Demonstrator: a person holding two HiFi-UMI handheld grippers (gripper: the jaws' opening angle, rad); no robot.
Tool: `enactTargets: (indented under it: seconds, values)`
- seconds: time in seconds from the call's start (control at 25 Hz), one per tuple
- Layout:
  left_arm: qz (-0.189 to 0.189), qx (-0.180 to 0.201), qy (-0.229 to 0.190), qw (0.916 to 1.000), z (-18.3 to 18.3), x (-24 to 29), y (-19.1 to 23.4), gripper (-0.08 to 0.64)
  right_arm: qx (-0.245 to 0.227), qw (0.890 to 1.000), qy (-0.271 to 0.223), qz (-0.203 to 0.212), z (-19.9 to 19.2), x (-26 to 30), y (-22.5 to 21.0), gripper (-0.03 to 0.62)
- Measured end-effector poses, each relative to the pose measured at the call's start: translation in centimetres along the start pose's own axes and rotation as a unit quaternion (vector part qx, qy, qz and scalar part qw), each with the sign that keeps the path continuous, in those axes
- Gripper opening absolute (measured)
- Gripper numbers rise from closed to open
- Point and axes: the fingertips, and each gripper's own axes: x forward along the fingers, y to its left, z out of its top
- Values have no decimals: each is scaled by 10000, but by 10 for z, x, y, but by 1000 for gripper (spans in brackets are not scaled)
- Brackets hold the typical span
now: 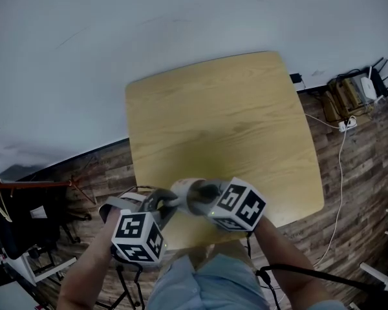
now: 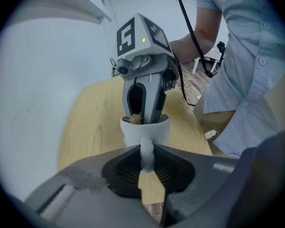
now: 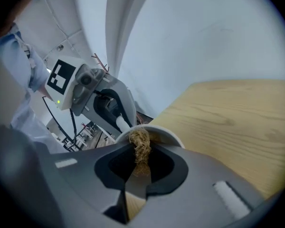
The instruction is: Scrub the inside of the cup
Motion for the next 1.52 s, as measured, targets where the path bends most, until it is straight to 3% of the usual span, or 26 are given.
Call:
enactTargets:
  seconds: [0.32,0.56,0.76,1.0,1.24,1.52]
  values:
    - [-29,69,38,10000,1,-1,1,69,-272,9960,-202,-822,8,-14,-15,55]
    - [-8,144,73,9999,2,-1,1,69,-581,9896,-22,-1319,2,-25,-25,55]
    - [47,198,124,9997,5,-1,3,69,-740,9857,207,-1497,-11,-27,-28,57]
    - [58,157,116,9998,5,-1,5,69,-677,9864,437,-1433,-28,-30,-20,55]
    - [81,258,205,9994,6,1,4,69,-408,9921,522,-1061,-35,-29,-6,55]
    - [109,446,335,9984,8,3,1,69,-218,9973,144,-686,-17,-20,15,55]
